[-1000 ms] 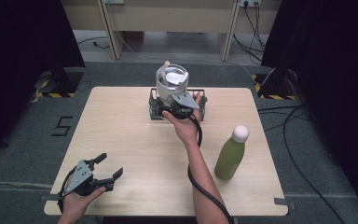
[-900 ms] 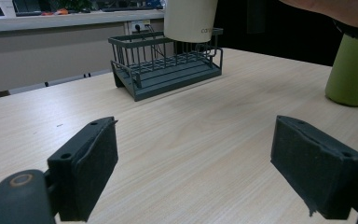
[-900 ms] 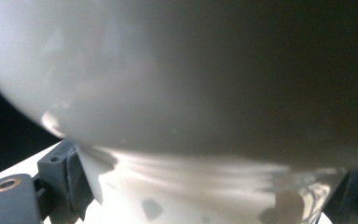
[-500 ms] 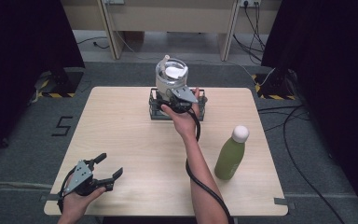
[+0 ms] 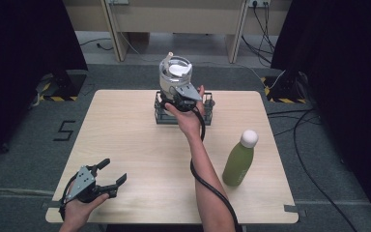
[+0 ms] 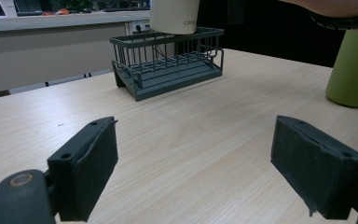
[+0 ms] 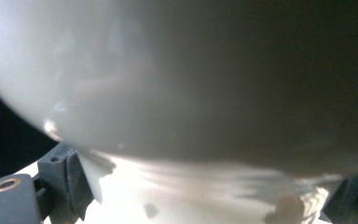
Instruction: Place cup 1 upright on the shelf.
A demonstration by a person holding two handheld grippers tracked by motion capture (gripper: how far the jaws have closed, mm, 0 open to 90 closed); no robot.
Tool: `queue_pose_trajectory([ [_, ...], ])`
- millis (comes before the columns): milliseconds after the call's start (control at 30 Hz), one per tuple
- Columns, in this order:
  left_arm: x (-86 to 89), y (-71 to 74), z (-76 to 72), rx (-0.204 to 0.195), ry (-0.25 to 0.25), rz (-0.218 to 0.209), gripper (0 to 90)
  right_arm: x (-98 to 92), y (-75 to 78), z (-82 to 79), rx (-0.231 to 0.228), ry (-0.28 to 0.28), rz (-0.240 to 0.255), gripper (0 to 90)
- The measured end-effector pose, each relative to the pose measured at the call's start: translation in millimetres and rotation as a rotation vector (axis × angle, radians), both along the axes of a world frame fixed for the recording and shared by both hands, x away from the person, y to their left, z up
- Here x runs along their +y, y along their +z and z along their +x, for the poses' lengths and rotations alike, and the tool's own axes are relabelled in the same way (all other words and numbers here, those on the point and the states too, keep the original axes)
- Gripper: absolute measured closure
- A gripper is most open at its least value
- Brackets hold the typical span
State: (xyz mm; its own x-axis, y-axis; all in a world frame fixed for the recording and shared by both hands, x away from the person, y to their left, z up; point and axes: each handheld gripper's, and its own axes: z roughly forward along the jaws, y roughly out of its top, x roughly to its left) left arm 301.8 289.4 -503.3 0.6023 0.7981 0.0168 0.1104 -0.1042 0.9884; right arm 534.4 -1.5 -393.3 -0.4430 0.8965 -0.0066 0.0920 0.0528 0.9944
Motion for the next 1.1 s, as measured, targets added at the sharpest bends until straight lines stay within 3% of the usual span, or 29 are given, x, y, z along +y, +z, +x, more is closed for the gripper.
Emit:
queue_pose_trajectory([
  [100, 0.1, -0.2, 0.0, 0.001, 0.0, 0.0, 14.1, -0.1, 1.7, 3.5, -0.017, 0.004, -0.016, 10.4],
  [133, 0.1, -0.2, 0.0, 0.001, 0.0, 0.0, 14.1, 1.2, 2.1, 2.8, 0.0, -0.002, 0.001, 10.4],
  [367, 0.1, -0.1, 0.0, 0.001, 0.0, -0.001, 14.1, 3.3, 5.7, 8.4, 0.006, -0.01, 0.005, 10.4],
  [500, 0.3, -0.2, 0.0, 0.001, 0.001, -0.005, 14.1, 3.6, 8.7, 14.1, -0.015, -0.004, -0.013, 10.4],
  [567, 0.5, -0.3, 0.0, 0.001, 0.001, -0.005, 14.1, 5.0, 10.3, 15.0, -0.003, -0.009, 0.005, 10.4],
  [1100, 2.4, -0.3, 0.4, 0.002, 0.003, 0.0, 14.1, 14.1, 11.2, 33.8, 0.009, -0.008, -0.021, 10.4],
])
